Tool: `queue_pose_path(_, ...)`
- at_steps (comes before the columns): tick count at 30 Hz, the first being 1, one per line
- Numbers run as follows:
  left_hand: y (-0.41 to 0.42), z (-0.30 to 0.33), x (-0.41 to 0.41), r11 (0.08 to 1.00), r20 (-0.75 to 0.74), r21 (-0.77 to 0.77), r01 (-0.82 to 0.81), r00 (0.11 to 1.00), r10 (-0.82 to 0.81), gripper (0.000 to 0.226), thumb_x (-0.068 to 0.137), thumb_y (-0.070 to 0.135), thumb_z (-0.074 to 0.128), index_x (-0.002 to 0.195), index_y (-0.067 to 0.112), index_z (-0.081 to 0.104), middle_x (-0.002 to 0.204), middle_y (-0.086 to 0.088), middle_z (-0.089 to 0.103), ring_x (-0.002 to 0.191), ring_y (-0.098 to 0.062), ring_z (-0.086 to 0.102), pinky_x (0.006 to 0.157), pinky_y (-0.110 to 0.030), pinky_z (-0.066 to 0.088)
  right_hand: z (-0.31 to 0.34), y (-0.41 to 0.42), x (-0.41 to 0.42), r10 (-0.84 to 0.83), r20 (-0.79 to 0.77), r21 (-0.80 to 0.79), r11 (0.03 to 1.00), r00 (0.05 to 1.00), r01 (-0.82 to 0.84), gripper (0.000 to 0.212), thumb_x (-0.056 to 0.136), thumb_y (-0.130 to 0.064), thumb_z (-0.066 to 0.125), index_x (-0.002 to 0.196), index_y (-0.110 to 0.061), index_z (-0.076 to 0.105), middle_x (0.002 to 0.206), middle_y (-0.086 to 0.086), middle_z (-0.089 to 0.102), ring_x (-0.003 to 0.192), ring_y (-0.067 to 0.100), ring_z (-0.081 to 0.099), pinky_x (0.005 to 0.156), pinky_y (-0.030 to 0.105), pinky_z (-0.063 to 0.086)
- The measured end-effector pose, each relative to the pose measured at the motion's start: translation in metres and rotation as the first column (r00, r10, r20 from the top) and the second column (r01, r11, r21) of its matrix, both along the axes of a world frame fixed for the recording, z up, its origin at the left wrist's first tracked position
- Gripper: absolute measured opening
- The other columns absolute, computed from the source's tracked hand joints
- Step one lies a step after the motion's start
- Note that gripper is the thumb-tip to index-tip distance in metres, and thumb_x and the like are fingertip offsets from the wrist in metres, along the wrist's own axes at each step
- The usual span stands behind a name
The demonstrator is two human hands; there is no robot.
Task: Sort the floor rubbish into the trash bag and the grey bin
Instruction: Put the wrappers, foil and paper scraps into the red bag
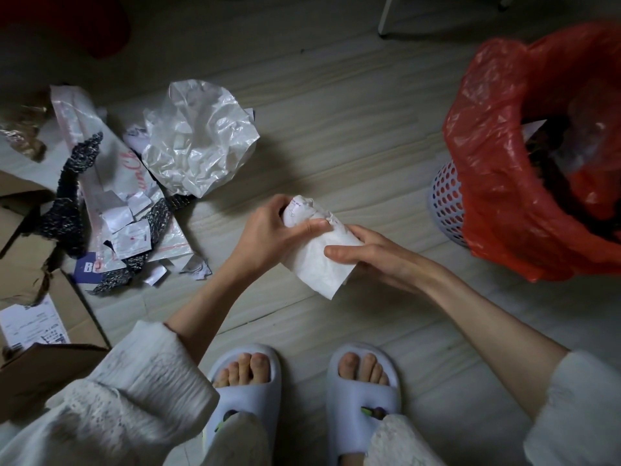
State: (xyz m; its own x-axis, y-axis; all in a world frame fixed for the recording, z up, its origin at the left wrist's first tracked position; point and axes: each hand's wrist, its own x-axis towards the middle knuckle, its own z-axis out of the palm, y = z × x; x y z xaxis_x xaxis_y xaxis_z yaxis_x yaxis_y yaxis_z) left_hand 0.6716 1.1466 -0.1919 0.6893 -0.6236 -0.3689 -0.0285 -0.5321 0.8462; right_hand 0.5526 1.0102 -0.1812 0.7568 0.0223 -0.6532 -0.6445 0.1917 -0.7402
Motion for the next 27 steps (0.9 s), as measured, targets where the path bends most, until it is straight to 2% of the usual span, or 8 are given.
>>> queue_pose_path(2, -0.004, 0.008, 0.003, 0.998, -0.067, -0.044, -0.053, 0.997, 0.05, 0.026, 0.07, 0.034, 0.078, 0.086, 0.023, 0.061, 0.08, 0.006, 0.068, 0.07, -0.008, 0.065, 0.059, -0.021, 0.052, 0.007, -0.004, 0.001, -0.078, 0.03, 0.098, 0.992, 0.997, 0.075, 0.025, 0.076, -0.015, 0.065, 0.1, -0.02, 0.06, 0.089, -0.009, 0.07, 0.083, 0.002, 0.066, 0.069, 0.014, 0.05)
queue_pose_path(5, -0.005, 0.024, 0.008, 0.98, -0.187, -0.148, -0.136, 0.976, 0.107, 0.031, 0.071, 0.03, 0.078, 0.095, 0.017, 0.063, 0.085, 0.002, 0.07, 0.074, -0.01, 0.069, 0.06, -0.027, 0.054, 0.018, -0.008, 0.0, -0.197, 0.045, 0.141, 0.972, 0.979, 0.189, 0.034, 0.071, -0.016, 0.067, 0.105, -0.018, 0.061, 0.096, -0.005, 0.069, 0.092, 0.006, 0.064, 0.082, 0.02, 0.048)
queue_pose_path(11, -0.019, 0.065, 0.018, 0.983, -0.016, -0.179, 0.039, 0.999, -0.043, 0.05, 0.06, 0.042, 0.08, 0.099, 0.018, 0.059, 0.088, 0.002, 0.068, 0.075, -0.006, 0.067, 0.064, -0.021, 0.054, 0.054, -0.013, -0.004, -0.388, 0.224, -0.158, 0.891, 0.894, 0.426, 0.029, 0.072, -0.011, 0.076, 0.099, -0.015, 0.066, 0.099, 0.007, 0.069, 0.096, 0.019, 0.063, 0.093, 0.04, 0.048)
queue_pose_path(17, -0.059, 0.119, 0.018, 0.965, 0.278, -0.113, 0.235, 0.94, -0.197, 0.054, 0.059, 0.05, 0.073, 0.1, 0.02, 0.053, 0.078, 0.006, 0.057, 0.064, -0.005, 0.05, 0.056, -0.014, 0.04, 0.115, -0.045, -0.013, -0.303, 0.469, -0.433, 0.74, 0.83, 0.515, 0.028, 0.078, 0.001, 0.069, 0.101, -0.014, 0.063, 0.094, -0.005, 0.067, 0.08, -0.007, 0.061, 0.076, 0.013, 0.048)
queue_pose_path(21, -0.106, 0.147, 0.007, 0.945, 0.434, -0.177, 0.274, 0.884, -0.175, 0.049, 0.069, 0.034, 0.078, 0.108, 0.011, 0.058, 0.085, 0.002, 0.059, 0.072, -0.012, 0.053, 0.06, -0.015, 0.04, 0.158, -0.084, -0.029, -0.23, 0.535, -0.615, 0.554, 0.813, 0.561, 0.028, 0.075, -0.007, 0.073, 0.101, -0.001, 0.063, 0.097, 0.007, 0.07, 0.091, 0.014, 0.065, 0.079, 0.025, 0.049)
queue_pose_path(23, -0.133, 0.152, -0.007, 0.917, 0.435, -0.239, 0.319, 0.88, -0.192, 0.049, 0.074, 0.027, 0.076, 0.115, 0.009, 0.057, 0.094, 0.0, 0.062, 0.08, -0.013, 0.059, 0.071, -0.021, 0.047, 0.178, -0.107, -0.042, -0.194, 0.523, -0.692, 0.471, 0.83, 0.547, 0.033, 0.072, -0.014, 0.072, 0.099, 0.001, 0.062, 0.094, 0.011, 0.069, 0.088, 0.017, 0.064, 0.077, 0.027, 0.049)
queue_pose_path(25, -0.154, 0.145, -0.022, 0.899, 0.411, -0.251, 0.358, 0.88, -0.236, 0.046, 0.082, 0.02, 0.069, 0.123, 0.009, 0.052, 0.103, -0.004, 0.063, 0.086, -0.017, 0.063, 0.079, -0.03, 0.051, 0.189, -0.132, -0.057, -0.205, 0.469, -0.749, 0.423, 0.859, 0.51, 0.013, 0.074, -0.007, 0.072, 0.082, -0.009, 0.061, 0.074, 0.002, 0.063, 0.071, -0.003, 0.056, 0.061, 0.009, 0.042)
queue_pose_path(27, -0.166, 0.13, -0.038, 0.882, 0.449, -0.182, 0.435, 0.834, -0.319, 0.044, 0.086, 0.012, 0.062, 0.127, 0.008, 0.047, 0.116, -0.011, 0.059, 0.099, -0.026, 0.061, 0.086, -0.035, 0.049, 0.189, -0.153, -0.073, -0.252, 0.386, -0.839, 0.303, 0.887, 0.451, 0.031, 0.077, -0.003, 0.069, 0.066, -0.023, 0.048, 0.063, -0.01, 0.049, 0.062, -0.006, 0.052, 0.055, 0.008, 0.035)
